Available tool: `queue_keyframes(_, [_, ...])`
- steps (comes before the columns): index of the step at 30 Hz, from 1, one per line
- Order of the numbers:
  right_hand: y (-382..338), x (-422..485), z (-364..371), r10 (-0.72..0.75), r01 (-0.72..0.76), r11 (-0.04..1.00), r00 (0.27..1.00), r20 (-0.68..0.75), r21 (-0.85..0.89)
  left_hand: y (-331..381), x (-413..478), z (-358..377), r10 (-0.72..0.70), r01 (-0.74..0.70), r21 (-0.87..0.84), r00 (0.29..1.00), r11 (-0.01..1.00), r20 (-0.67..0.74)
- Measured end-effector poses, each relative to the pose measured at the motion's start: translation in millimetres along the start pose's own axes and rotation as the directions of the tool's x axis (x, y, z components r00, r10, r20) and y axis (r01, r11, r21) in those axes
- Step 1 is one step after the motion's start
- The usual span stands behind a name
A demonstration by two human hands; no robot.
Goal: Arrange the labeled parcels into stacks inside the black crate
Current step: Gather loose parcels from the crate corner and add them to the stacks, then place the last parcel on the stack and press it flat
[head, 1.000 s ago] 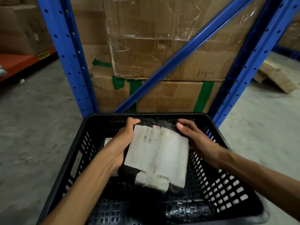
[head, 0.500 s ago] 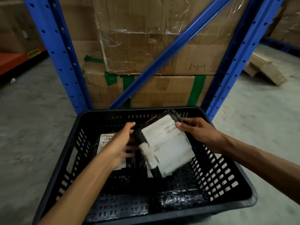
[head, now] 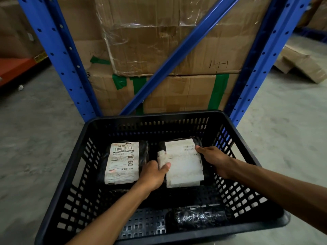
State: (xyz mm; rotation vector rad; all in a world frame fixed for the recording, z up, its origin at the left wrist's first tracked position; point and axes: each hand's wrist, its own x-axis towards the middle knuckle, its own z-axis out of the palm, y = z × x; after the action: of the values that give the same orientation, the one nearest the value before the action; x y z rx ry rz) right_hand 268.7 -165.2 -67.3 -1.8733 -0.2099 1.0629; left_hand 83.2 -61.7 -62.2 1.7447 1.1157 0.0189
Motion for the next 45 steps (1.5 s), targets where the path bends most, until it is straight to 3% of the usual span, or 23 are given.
queue_keyframes(6, [-3.9,34.1,19.2,0.017,-0.018,1.0,0.995,0.1,0.004,0.7,33.8,8.1,-0.085,0.094,0.113,0.993,0.989,-0.082])
queue_keyframes(9, [6.1,51.5,31.1,0.06,-0.018,0.968,0.986,0.159,-0.251,8.3,46.0,14.0,-0.123,0.135,0.31,0.991,0.941,-0.058])
queue_keyframes(11, [16.2,59.2,38.7,0.084,-0.016,0.805,0.993,0.088,-0.593,8.9,46.6,21.0,-0.126,0.123,0.43,0.992,0.895,-0.022])
queue_keyframes(12, [18.4,61.4,40.3,0.072,-0.028,0.732,0.997,0.037,-0.681,8.7,46.0,23.9,-0.121,0.118,0.465,0.992,0.877,-0.022])
queue_keyframes(16, [8.5,63.1,37.1,0.049,0.047,0.718,0.992,0.118,-0.694,8.5,41.0,24.6,-0.126,0.109,0.47,0.992,0.876,0.004])
queue_keyframes(18, [3.8,59.3,32.0,0.032,0.041,0.563,0.997,0.071,-0.825,8.4,31.6,18.9,-0.109,0.06,0.509,0.992,0.859,0.066])
queue_keyframes(20, [0.0,45.6,26.2,-0.053,0.096,0.419,0.995,0.081,-0.903,6.9,15.1,12.6,0.009,-0.058,0.577,0.996,0.814,0.087])
queue_keyframes(22, [-4.3,26.8,16.7,-0.168,0.205,0.344,0.974,0.154,-0.916,3.2,-2.4,6.5,0.168,-0.207,0.605,0.978,0.768,0.121])
queue_keyframes(24, [-10.2,4.5,5.9,-0.181,0.351,0.27,0.933,0.311,-0.897,0.3,-16.9,0.4,0.176,-0.293,0.614,0.953,0.733,0.245])
queue_keyframes(26, [-14.9,-22.2,-1.1,0.01,0.452,0.289,0.88,0.475,-0.844,-0.1,-25.9,-3.1,0.047,-0.323,0.617,0.906,0.717,0.421])
queue_keyframes(29, [-14.0,-54.9,-11.2,0.269,0.476,0.276,0.796,0.542,-0.835,-0.4,-29.3,1.2,-0.107,-0.3,0.573,0.815,0.763,0.569])
queue_keyframes(31, [-10.7,-67.4,-16.0,0.284,0.493,0.259,0.783,0.554,-0.83,0.9,-28.3,3.9,-0.101,-0.322,0.531,0.777,0.784,0.621])
queue_keyframes(35, [8.9,-75.6,-11.2,0.329,0.535,0.344,0.701,0.633,-0.771,0.7,-26.4,7.6,-0.081,-0.395,0.471,0.692,0.788,0.717])
queue_keyframes(38, [21.9,-71.1,-10.9,0.256,0.538,0.405,0.71,0.656,-0.74,-2.8,-23.8,6.6,-0.067,-0.358,0.437,0.706,0.825,0.705])
queue_keyframes(42, [20.1,-66.1,-15.0,0.21,0.579,0.41,0.692,0.691,-0.705,-3.1,-22.5,-3.7,-0.042,-0.325,0.38,0.71,0.866,0.703])
queue_keyframes(45, [6.9,-61.3,-27.7,0.161,0.534,0.533,0.698,0.698,-0.656,-3.2,-23.7,-12.5,0.105,-0.323,0.229,0.756,0.918,0.646])
